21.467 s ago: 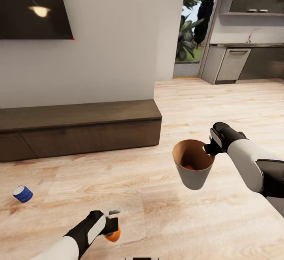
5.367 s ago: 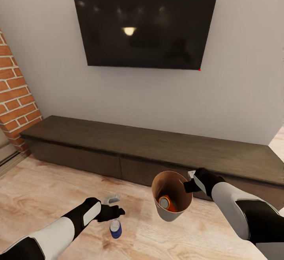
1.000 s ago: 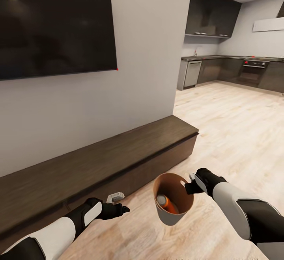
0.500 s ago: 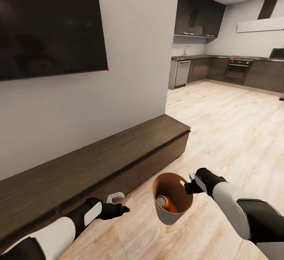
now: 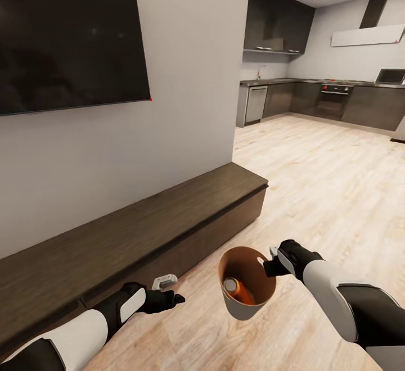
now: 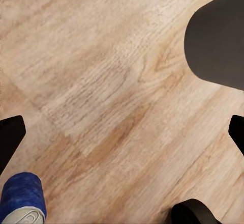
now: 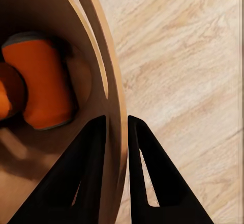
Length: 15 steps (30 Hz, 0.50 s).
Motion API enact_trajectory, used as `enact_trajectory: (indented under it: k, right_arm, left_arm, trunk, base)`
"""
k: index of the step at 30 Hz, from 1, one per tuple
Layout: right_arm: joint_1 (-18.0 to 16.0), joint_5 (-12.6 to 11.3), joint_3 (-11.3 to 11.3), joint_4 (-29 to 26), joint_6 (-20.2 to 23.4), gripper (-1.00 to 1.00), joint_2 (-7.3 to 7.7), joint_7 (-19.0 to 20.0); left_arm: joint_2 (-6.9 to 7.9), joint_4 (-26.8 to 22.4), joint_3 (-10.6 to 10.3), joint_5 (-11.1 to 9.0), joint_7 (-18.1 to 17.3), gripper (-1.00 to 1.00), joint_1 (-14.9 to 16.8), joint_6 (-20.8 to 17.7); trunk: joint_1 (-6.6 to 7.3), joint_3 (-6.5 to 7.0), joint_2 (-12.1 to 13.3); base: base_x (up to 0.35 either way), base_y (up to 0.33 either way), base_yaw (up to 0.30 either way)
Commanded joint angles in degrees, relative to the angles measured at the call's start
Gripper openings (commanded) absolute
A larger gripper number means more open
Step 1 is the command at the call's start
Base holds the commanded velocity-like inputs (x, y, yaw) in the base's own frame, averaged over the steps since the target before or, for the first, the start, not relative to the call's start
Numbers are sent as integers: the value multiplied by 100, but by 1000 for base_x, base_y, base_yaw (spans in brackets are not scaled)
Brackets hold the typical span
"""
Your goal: Put the three can of soda from the living room inside the tash can in the kitchen.
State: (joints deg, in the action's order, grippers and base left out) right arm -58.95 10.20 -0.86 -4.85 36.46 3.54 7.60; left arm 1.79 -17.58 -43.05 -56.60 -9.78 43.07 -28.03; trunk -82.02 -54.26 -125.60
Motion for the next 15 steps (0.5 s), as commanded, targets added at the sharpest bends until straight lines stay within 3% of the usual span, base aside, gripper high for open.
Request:
enact_trajectory:
  k: [1,15]
  right_arm:
    - [-3,-89,96,-5,-9,-100,0,32]
    - [-3,-106,118,-11,-32,-100,6,45]
  left_arm:
    - [-1,0,-1,0,1,100,0,2]
    - [-3,8,-2,0,3,100,0,6]
  trunk:
    - [0,1,0]
    - [0,1,0]
  base:
    - [-2,3,-2]
    - [-44,7,0]
